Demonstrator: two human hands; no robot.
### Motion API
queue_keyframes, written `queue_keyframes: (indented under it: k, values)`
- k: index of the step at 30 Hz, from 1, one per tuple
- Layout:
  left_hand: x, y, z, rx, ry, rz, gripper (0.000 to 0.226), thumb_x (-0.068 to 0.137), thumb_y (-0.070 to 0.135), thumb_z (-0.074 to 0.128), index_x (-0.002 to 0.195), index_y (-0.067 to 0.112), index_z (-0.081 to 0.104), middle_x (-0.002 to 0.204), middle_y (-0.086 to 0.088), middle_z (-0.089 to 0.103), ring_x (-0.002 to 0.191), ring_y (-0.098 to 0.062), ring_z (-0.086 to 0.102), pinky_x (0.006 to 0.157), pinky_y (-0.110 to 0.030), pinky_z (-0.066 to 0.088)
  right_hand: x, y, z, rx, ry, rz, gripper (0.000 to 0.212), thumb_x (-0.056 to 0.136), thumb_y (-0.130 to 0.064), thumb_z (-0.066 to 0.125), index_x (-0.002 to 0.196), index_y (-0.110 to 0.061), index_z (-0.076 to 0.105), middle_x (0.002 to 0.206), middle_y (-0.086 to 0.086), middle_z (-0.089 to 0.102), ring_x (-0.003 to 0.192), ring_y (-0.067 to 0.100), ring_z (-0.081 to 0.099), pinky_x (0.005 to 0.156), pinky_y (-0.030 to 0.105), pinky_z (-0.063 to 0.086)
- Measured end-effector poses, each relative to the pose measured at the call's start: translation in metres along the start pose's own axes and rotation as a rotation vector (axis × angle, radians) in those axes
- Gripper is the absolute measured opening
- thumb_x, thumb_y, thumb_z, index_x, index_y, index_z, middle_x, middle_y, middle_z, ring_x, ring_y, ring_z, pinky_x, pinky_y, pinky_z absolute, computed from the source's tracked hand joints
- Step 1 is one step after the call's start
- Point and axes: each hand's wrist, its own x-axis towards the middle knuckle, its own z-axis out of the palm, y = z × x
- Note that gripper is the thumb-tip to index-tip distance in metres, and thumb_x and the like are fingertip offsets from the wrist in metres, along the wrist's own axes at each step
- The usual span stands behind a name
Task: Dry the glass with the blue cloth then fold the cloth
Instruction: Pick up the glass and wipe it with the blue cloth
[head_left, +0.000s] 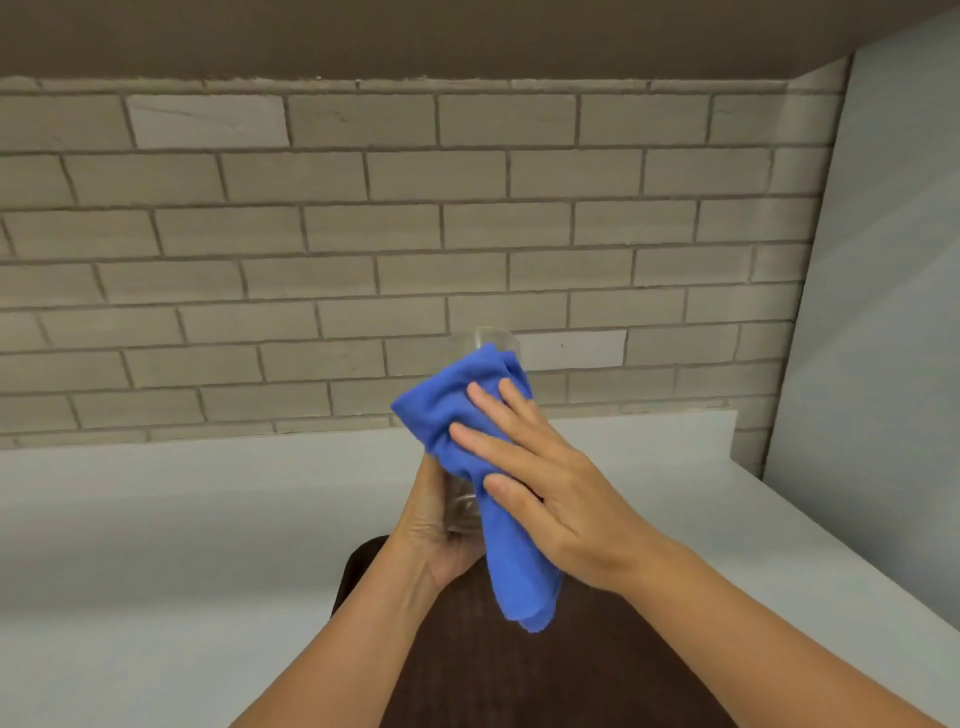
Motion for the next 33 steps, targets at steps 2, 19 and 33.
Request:
queue_keyframes:
  k: [2,19,33]
  values:
    - [0.0,0.0,-0.008,0.162,0.086,-0.013,0.056,0.059,0.037,0.08,0.107,0.01,0.068,0.099,-0.009,0.074,0.093,-0.022,0.07,0.08,-0.038,0.057,0.012,0.009,-0.011,-0.029,0.0,0.0,0.041,0.093,-0.021,0.038,0.134,-0.019,0.035,0.148,-0.006,0.019,0.142,0.011,0.008,0.118,0.026,0.007]
    - [0.006,-0.002,0.002,0.467,0.212,0.015,0.067,0.056,0.054,0.07,0.107,0.012,0.067,0.099,-0.011,0.072,0.087,-0.025,0.069,0.075,-0.038,0.057,0.05,0.008,-0.013,0.479,0.356,0.471,0.043,0.097,-0.023,0.035,0.139,-0.029,0.028,0.155,-0.008,0.014,0.138,0.001,0.016,0.114,0.024,0.015]
    - [0.014,0.001,0.01,0.898,0.342,0.132,0.044,0.056,0.049,0.068,0.087,0.018,0.07,0.076,-0.002,0.065,0.064,-0.015,0.062,0.059,-0.027,0.051,-0.008,0.0,0.036,1.207,0.653,0.838,0.044,0.085,-0.048,0.045,0.111,-0.017,0.062,0.101,0.006,0.068,0.094,0.021,0.067,0.086,0.039,0.053]
